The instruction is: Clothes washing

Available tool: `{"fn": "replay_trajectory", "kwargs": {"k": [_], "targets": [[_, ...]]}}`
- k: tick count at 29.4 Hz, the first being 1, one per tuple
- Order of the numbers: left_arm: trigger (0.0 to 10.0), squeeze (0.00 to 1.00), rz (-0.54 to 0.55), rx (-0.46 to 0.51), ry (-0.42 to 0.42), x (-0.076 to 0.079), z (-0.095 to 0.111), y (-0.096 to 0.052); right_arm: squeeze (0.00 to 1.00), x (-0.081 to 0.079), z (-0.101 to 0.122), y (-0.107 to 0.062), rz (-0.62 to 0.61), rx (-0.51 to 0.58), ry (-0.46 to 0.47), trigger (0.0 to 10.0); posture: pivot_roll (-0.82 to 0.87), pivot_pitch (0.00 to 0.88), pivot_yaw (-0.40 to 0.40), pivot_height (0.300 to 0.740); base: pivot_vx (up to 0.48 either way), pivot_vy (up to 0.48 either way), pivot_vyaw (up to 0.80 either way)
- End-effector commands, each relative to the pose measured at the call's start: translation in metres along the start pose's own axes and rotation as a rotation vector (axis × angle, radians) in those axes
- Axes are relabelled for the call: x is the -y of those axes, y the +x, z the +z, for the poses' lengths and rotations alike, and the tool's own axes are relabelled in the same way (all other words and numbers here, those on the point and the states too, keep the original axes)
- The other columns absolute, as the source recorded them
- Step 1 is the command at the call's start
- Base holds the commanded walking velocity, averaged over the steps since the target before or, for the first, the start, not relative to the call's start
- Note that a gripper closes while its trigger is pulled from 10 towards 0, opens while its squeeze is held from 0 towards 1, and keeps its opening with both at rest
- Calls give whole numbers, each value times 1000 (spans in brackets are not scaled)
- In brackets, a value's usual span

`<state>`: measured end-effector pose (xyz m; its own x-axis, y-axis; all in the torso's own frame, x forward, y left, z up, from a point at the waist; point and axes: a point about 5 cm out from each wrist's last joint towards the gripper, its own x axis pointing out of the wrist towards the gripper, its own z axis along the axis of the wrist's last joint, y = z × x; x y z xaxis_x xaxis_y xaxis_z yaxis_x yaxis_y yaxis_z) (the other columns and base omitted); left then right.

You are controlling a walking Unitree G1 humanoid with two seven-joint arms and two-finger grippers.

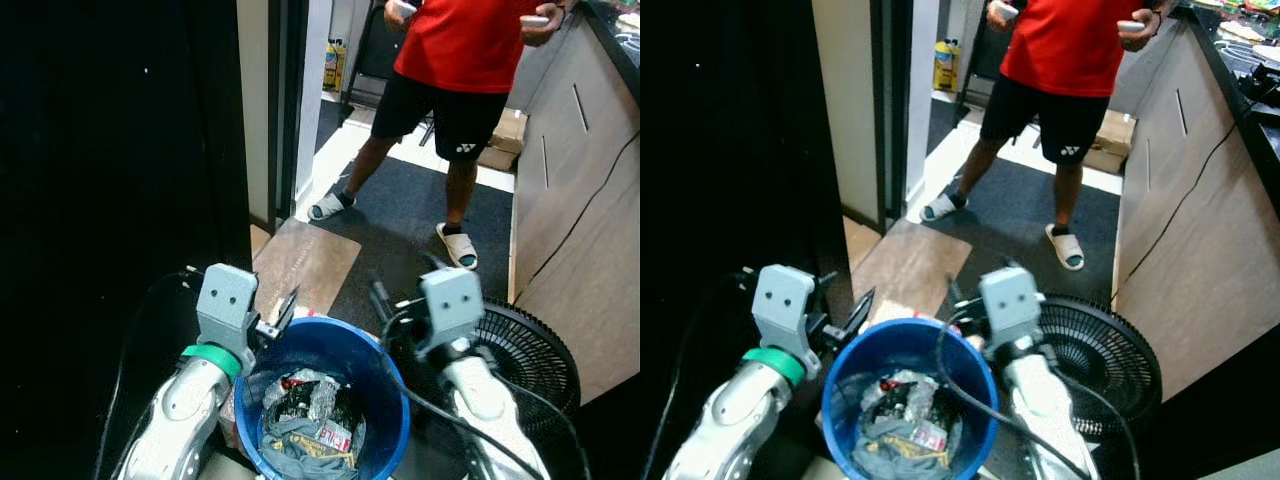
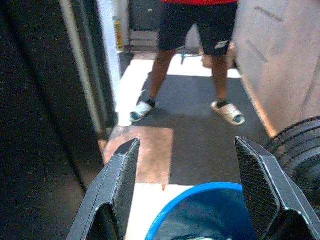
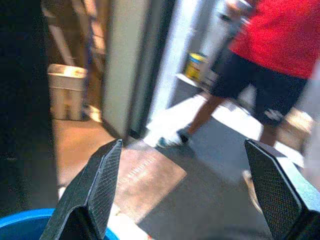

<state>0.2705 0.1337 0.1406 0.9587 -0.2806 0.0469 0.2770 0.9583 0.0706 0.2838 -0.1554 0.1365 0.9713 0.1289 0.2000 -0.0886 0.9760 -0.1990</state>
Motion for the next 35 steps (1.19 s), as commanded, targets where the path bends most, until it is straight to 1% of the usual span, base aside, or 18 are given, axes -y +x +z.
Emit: {"fn": "replay_trajectory", "kwargs": {"k": [1, 2, 3, 4, 5, 6, 7, 9, 10, 11, 12, 14, 15, 18, 19, 25, 31, 35], "targets": [[10000, 0, 75, -73, 20, -19, -16, -4, 0, 26, -24, -13, -149, -114, -16, 10000, 75, 0, 12, 740, 0, 0, 0], [10000, 0, 75, -73, 20, -19, -16, -4, 0, 26, -24, -13, -149, -114, -16, 10000, 75, 0, 12, 740, 0, 0, 0], [10000, 0, 139, -107, 33, -33, -23, -6, 0, 39, -34, -20, -233, -169, -48, 10000, 73, 0, 14, 740, 0, 0, 0], [10000, 0, 194, -130, 40, -46, -28, -7, 0, 47, -40, -24, -278, -208, -86, 10000, 72, 2, 15, 740, 0, 0, 0], [10000, 0, 194, -130, 40, -46, -28, -7, 0, 47, -40, -24, -278, -208, -86, 10000, 72, 2, 15, 740, 0, 0, 0], [10000, 0, 228, -141, 48, -54, -29, -7, 0, 49, -43, -25, -296, -227, -120, 10000, 73, 3, 14, 740, 0, 0, 0], [10000, 0, 242, -144, 56, -57, -29, -7, 0, 49, -44, -25, -301, -236, -138, 10000, 73, 3, 14, 740, 0, 0, 0], [10000, 0, 250, -141, 59, -60, -29, -6, 0, 46, -44, -24, -291, -236, -145, 10000, 75, 5, 12, 740, 0, 0, 0], [10000, 0, 250, -141, 59, -60, -29, -6, 0, 46, -44, -24, -291, -236, -145, 10000, 75, 5, 12, 740, 0, 0, 0], [10000, 0, 254, -134, 57, -60, -28, -6, 0, 39, -42, -21, -257, -223, -138, 10000, 78, 6, 9, 740, 0, 0, 0], [10000, 0, 254, -131, 56, -60, -27, -5, 0, 35, -42, -20, -240, -214, -131, 10000, 78, 6, 9, 740, 0, 0, 0], [10000, 0, 254, -131, 56, -60, -27, -5, 0, 35, -42, -20, -240, -214, -131, 10000, 78, 6, 9, 740, 0, 0, 0], [10000, 0, 249, -123, 51, -57, -27, -5, 0, 26, -39, -18, -197, -191, -138, 10000, 80, 10, 4, 740, 0, 0, 0], [10000, 0, 240, -119, 48, -54, -27, -4, 0, 16, -36, -15, -157, -170, -151, 10000, 80, 10, 4, 740, 0, 0, 0], [10000, 0, 240, -119, 48, -54, -27, -4, 0, 16, -36, -15, -157, -170, -151, 10000, 80, 10, 4, 740, 0, 0, 0], [10000, 0, 230, -108, 46, -49, -28, -1, 0, 2, -33, -12, -124, -143, -173, 10000, 81, 12, -2, 740, 0, 0, 0], [10000, 0, 225, -107, 43, -48, -28, -1, 0, 1, -33, -13, -112, -141, -184, 10000, 79, 12, -4, 740, 0, 0, 0], [10000, 0, 217, -106, 42, -45, -29, -1, 0, 2, -36, -16, -110, -151, -183, 10000, 77, 13, -3, 740, 0, 0, 0]]}}
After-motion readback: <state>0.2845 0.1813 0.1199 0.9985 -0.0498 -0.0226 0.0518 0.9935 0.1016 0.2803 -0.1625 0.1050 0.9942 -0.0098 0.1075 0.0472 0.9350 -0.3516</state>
